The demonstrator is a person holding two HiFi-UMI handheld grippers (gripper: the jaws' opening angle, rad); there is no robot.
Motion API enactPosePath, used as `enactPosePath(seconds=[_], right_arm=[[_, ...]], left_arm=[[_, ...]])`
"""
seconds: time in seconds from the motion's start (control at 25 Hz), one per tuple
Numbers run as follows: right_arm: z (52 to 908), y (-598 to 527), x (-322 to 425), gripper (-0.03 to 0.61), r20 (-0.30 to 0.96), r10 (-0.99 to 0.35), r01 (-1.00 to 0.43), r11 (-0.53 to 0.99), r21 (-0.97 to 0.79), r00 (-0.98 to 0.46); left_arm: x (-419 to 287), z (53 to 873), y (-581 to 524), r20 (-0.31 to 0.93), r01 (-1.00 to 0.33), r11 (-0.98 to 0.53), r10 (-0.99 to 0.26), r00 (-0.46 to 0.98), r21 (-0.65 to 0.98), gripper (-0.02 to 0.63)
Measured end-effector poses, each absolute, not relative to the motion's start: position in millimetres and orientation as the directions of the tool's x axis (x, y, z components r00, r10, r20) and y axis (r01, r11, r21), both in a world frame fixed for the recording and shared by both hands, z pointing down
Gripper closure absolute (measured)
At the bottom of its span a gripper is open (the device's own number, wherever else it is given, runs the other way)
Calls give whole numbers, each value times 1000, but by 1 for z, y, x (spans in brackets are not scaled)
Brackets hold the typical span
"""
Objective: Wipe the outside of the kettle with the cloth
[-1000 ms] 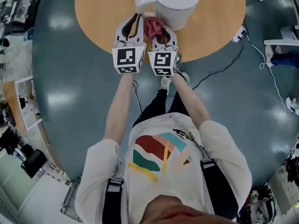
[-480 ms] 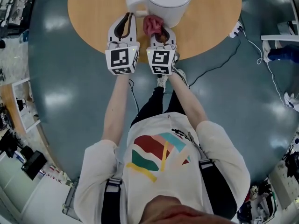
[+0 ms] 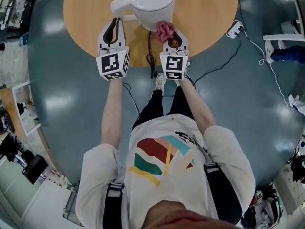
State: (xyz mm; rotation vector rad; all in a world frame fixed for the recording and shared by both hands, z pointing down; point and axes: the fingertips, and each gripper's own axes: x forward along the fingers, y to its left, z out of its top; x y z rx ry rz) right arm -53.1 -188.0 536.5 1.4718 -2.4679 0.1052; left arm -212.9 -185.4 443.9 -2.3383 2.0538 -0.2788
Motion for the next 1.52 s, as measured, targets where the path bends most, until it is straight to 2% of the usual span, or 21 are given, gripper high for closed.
enactPosePath(seconds=[0.28,0.8,1.0,1.24,1.52], right_arm=[[539,-241,-9,531,269,-866,-887,455,73,-422],[548,-297,-16,531,263,-834,-859,511,36,-486],[533,-293,-9,531,281,-837,-866,499,39,-470],[491,-262,12,531,262,-851,-871,487,65,-456],[453,-214,30,531,235,-870,-894,447,9,-433]], left_arm=[[-215,446,-192,125,-987,-83,-990,66,-138,532],[-214,451,-198,134,-986,-1,-991,-21,-166,532],[-218,444,-197,143,-989,-4,-990,-17,-150,532],[-214,421,-177,95,-998,12,-995,-18,-69,532],[-186,410,-147,34,-996,-84,-996,85,38,532]])
